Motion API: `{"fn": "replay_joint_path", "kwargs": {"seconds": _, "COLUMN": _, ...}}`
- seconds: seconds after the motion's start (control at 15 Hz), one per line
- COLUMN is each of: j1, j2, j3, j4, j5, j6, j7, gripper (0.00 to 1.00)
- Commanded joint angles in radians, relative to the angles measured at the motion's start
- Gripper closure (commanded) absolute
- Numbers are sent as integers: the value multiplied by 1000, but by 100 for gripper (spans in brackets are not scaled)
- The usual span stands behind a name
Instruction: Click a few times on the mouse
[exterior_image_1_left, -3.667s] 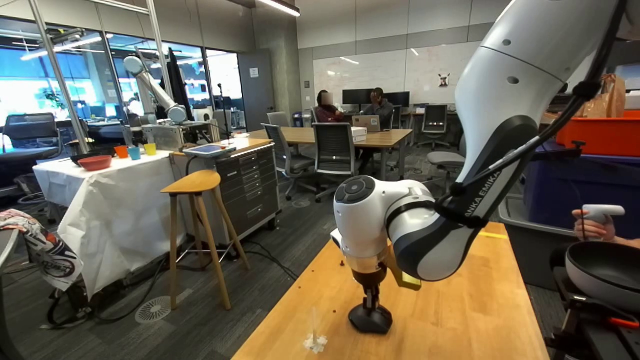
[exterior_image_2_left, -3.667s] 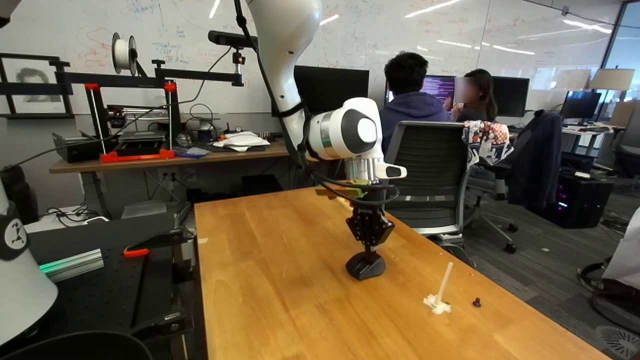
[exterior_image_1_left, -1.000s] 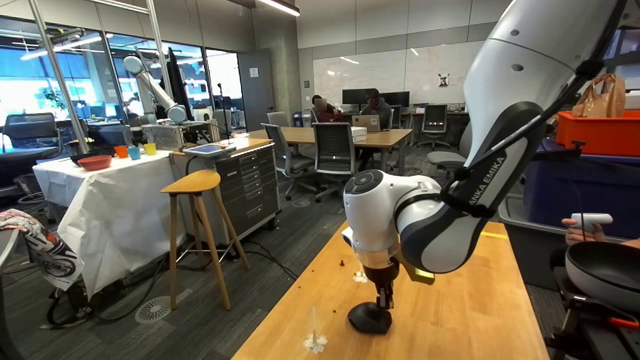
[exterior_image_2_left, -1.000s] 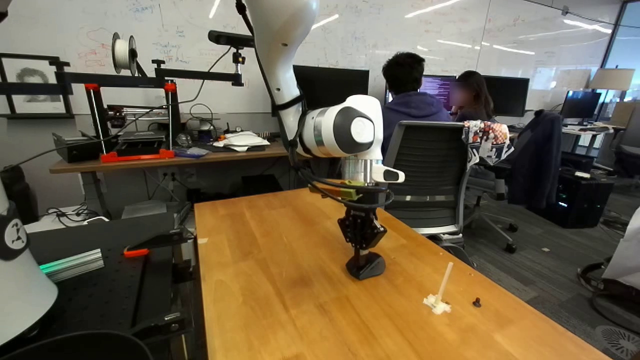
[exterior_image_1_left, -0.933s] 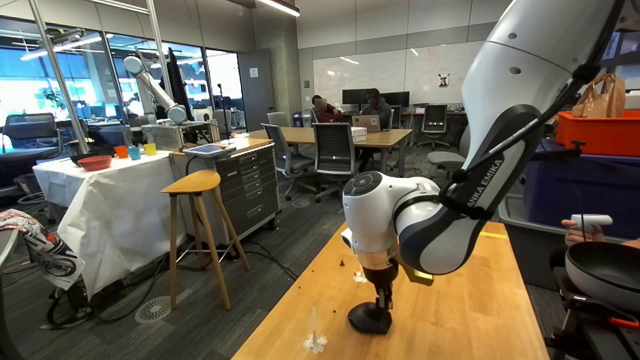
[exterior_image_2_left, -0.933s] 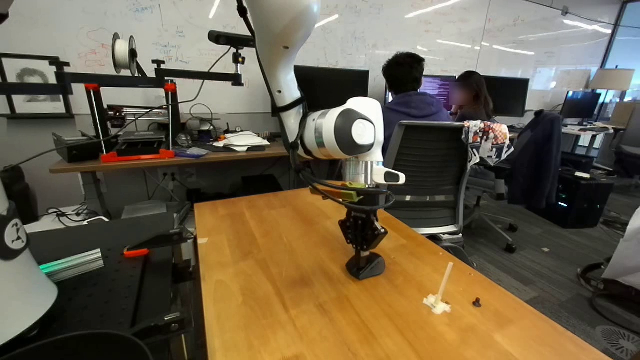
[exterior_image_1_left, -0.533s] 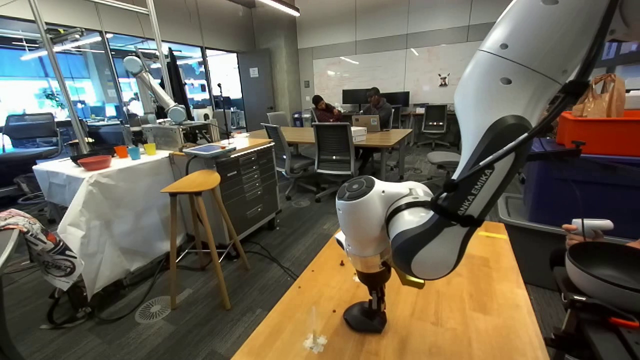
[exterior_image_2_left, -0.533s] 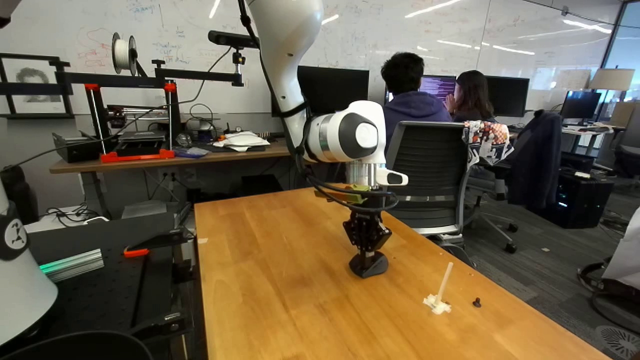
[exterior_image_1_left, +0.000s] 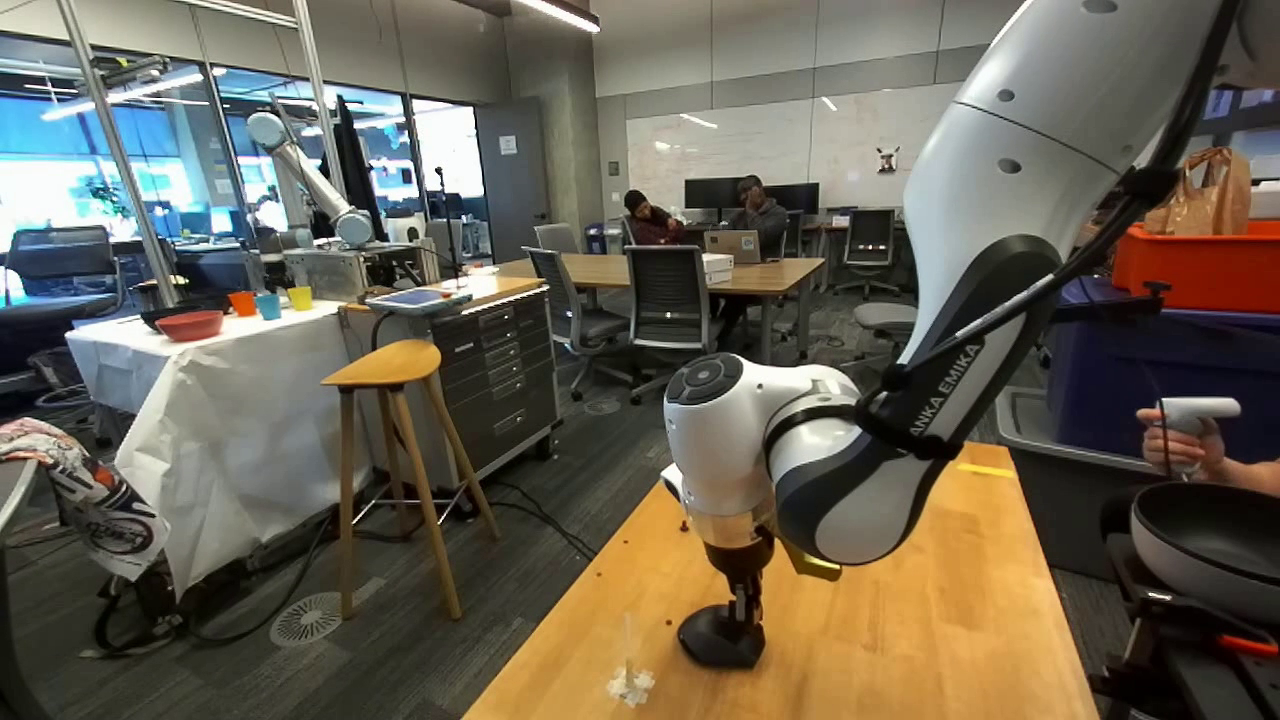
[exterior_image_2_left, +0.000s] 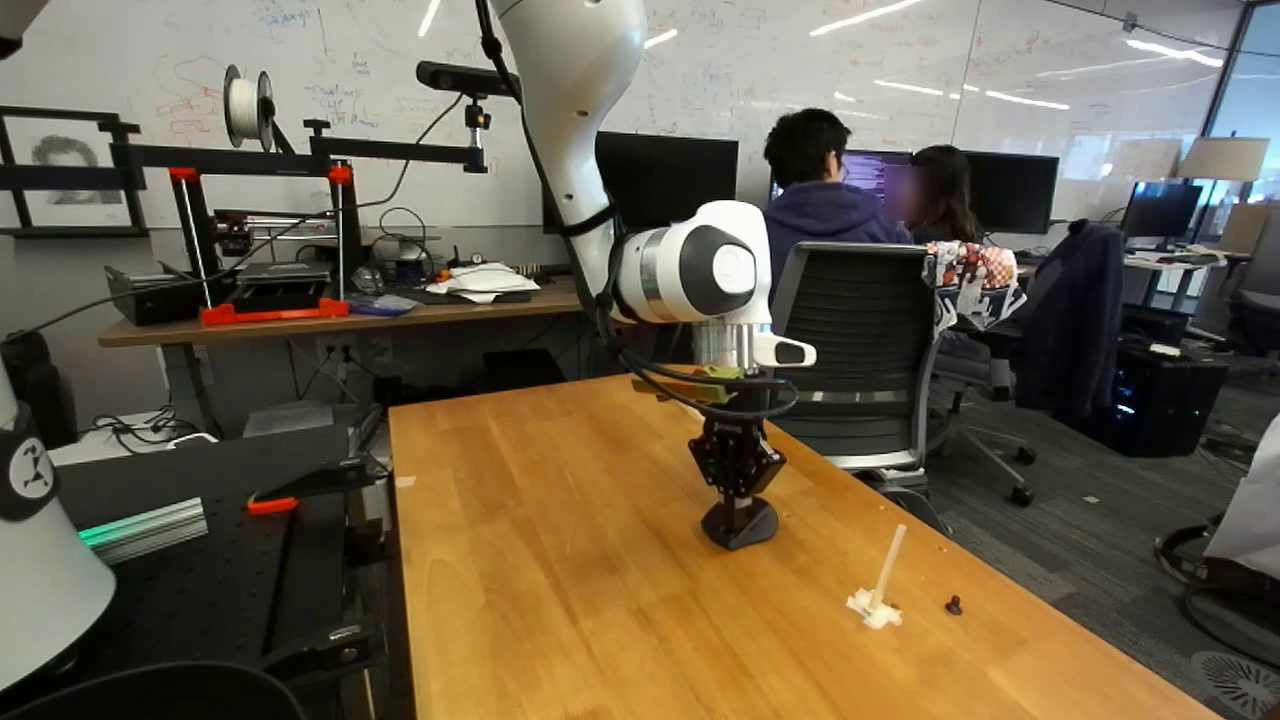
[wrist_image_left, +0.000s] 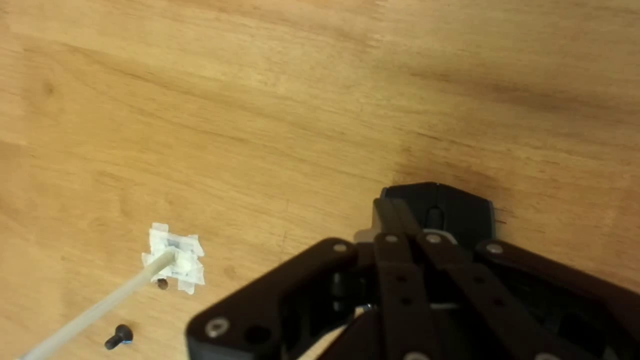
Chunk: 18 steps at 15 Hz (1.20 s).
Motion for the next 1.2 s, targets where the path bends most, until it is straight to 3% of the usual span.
{"fn": "replay_joint_path", "kwargs": {"seconds": 0.0, "j1": 25, "j2": -35, "j3": -25, "j4": -17, "j5": -13, "j6": -16, "j7": 20, "gripper": 99}}
{"fn": "replay_joint_path", "kwargs": {"seconds": 0.6, "j1": 15, "j2": -184, "j3": -17, "j4": -116, "j5": -16, "j6": -6, "j7": 1, "gripper": 99}}
{"fn": "replay_joint_path", "kwargs": {"seconds": 1.13, "j1": 23, "j2": -337, "j3": -10, "j4": -226, "j5": -87, "j6": 1, "j7": 18, "gripper": 99}}
